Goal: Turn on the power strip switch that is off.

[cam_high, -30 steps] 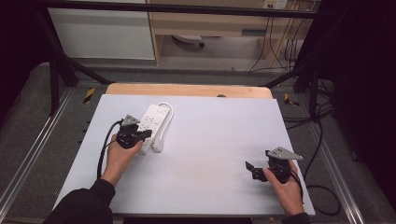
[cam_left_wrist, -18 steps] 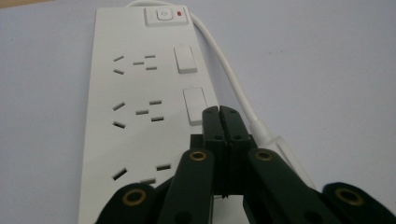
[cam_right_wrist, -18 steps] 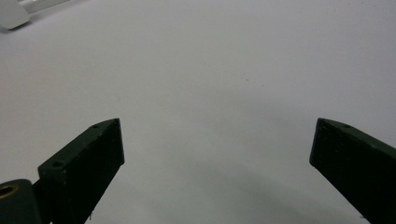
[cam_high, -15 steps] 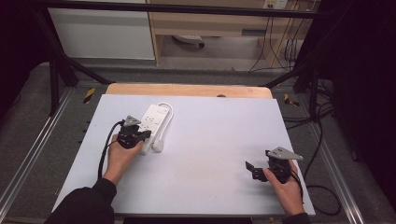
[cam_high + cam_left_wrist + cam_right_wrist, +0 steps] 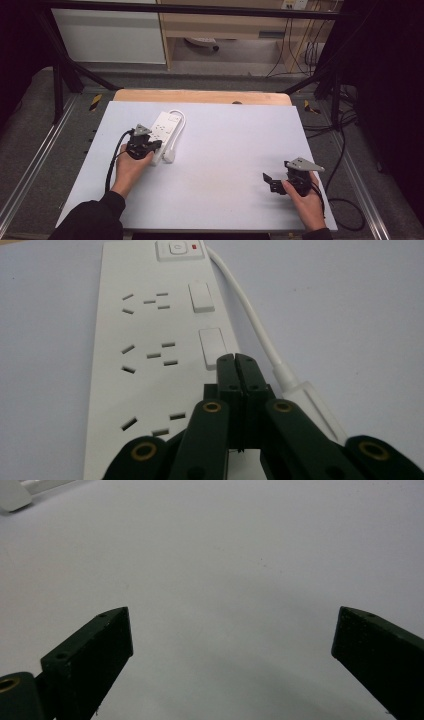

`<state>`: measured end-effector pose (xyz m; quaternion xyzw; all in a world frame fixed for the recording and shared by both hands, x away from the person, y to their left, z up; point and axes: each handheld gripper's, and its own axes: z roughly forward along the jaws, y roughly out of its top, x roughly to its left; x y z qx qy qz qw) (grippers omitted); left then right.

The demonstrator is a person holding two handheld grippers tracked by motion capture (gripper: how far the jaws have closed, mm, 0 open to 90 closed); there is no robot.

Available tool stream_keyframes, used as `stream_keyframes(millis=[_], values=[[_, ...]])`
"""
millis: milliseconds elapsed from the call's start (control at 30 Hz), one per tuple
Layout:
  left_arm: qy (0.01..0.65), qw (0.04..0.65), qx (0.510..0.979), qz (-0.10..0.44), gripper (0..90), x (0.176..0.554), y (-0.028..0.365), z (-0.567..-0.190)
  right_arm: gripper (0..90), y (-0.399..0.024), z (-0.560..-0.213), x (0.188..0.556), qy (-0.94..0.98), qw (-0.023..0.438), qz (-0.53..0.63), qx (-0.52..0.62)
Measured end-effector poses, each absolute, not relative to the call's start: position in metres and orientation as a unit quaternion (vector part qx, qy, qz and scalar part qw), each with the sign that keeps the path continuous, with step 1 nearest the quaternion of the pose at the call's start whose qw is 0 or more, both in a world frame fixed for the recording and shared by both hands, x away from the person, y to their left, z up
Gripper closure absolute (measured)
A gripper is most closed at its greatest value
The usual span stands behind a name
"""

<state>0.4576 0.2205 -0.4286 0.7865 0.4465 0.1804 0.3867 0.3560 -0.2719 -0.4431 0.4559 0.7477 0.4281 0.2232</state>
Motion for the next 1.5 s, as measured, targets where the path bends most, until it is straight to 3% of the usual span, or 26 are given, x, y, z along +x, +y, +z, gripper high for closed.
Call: stream_keyframes(millis=[1500], values=[[0.447, 0.393, 0.785, 0.173, 90.0, 0.4585, 0.2219, -0.4309, 3.4, -0.2715, -0.4432, 0.3562, 0.749, 0.222, 0.427, 0.455]])
